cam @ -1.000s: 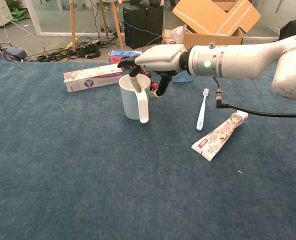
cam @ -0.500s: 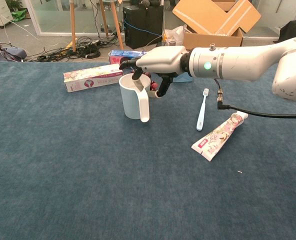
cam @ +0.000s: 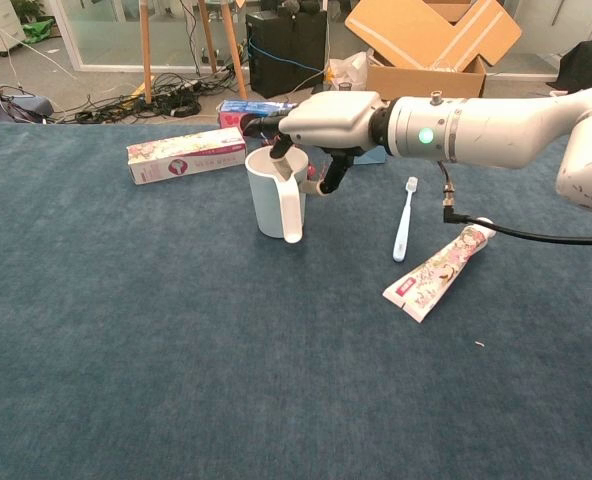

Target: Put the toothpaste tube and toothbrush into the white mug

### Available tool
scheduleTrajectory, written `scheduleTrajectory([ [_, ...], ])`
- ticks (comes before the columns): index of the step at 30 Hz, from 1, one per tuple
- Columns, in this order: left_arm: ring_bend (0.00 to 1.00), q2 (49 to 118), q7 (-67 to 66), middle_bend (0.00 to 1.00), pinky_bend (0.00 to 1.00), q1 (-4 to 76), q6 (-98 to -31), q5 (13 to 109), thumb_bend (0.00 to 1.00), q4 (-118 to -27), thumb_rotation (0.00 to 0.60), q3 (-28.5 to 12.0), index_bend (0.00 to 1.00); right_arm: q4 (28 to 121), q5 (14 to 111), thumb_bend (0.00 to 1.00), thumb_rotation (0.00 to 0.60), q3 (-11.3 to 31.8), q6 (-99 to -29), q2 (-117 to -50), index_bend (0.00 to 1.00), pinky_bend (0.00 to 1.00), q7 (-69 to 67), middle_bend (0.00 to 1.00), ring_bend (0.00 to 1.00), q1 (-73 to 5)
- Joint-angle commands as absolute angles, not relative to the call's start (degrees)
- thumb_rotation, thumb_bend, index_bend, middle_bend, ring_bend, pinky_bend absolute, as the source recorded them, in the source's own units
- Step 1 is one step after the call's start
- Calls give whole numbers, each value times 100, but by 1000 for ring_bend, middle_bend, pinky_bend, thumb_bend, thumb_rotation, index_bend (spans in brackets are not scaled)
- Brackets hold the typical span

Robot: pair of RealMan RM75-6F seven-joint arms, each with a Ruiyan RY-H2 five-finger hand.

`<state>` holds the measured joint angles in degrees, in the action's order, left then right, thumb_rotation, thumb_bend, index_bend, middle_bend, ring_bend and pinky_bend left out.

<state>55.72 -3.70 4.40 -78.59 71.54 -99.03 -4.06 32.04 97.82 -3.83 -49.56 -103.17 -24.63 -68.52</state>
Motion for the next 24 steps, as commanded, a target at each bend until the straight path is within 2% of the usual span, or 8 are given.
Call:
scheduleTrajectory([
  [1,95,5577,-384,146,74,439,-7865,7162,68,-9906,600,-403,318,3300,9749,353,600,-357,-5000,-10254,633,125,-2360,0,0,-6812],
  [24,95,5669,-606,146,74,451,-7904,7343,68,-9992,600,-321,318,4628,9586,349,600,-198,-5624,-9505,654,125,-1300,0,0,-6263],
])
